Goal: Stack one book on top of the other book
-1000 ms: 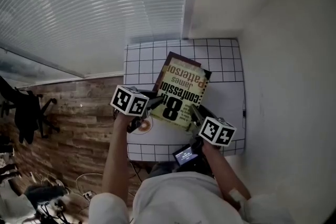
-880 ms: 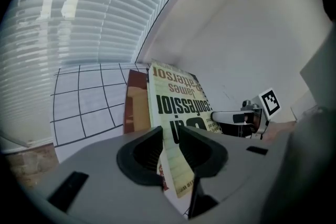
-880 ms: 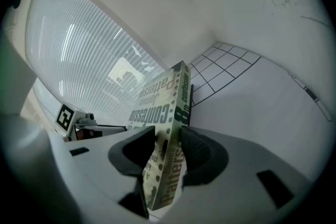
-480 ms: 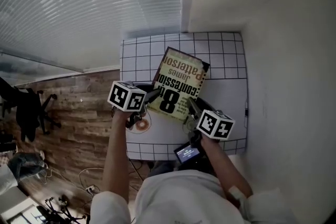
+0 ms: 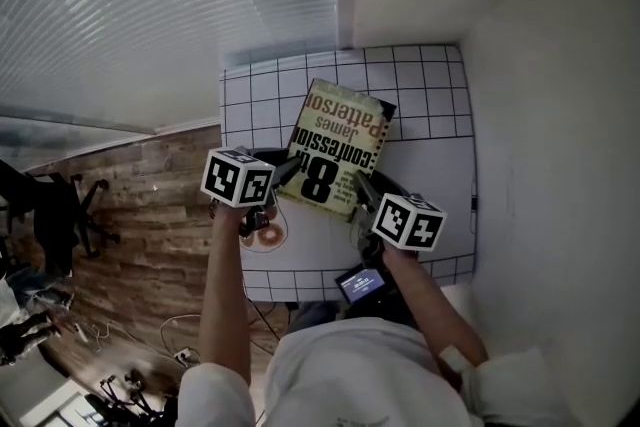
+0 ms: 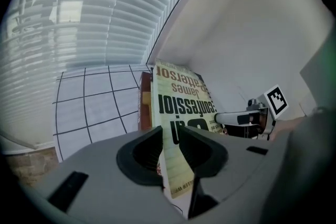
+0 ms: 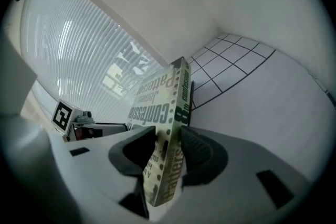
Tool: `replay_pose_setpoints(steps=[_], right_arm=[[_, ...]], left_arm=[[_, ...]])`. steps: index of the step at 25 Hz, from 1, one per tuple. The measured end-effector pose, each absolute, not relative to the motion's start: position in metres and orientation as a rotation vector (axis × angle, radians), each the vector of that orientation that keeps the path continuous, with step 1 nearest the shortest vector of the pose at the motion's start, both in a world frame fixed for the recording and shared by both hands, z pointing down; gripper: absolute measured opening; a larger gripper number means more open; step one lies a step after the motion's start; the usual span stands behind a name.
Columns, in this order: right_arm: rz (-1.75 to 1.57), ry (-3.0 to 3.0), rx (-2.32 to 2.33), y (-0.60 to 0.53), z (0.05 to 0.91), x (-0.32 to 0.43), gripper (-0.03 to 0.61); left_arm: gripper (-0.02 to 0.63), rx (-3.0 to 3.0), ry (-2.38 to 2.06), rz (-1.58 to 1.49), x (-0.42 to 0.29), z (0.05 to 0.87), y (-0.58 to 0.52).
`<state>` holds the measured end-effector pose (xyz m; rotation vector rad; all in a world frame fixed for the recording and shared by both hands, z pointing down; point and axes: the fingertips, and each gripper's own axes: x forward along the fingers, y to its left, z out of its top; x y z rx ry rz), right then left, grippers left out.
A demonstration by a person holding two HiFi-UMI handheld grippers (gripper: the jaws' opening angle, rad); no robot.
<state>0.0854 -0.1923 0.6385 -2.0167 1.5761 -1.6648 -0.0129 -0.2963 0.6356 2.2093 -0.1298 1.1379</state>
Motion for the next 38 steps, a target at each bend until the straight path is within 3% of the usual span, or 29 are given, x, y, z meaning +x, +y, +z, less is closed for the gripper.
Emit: replay_pose_setpoints(steps=[20,27,32,36,38], right_arm=[[-1.534,1.721,-2.173,-0.210,0.648,0.084,0.157],[-1.553,1.724,-2.199,-0.207,0.653,0.091,0.229],[-1.498,1.755,-2.258,-0.206,0.642,0.093,0.165],[-1.432,1.786,-2.292,-0.202,0.632,0.099,0.149],[-1.404,1.794,-2.306,-0.198,0.627,0.104,0.090]], left_arm=[[0.117,2.343,-0.271,1.224,-0.013,0.646,-0.313],[0.120,2.449,-0.351,1.282,-0.013,0.644,-0.313],[0.069,2.498,-0.401,1.271,-0.015,0.636,-0.315],[0.055,2.522,-0.484,1.179,-0.021,0.623,-0.314],[0.041,2.533,-0.539,1.152,-0.027,0.618,-0.313]])
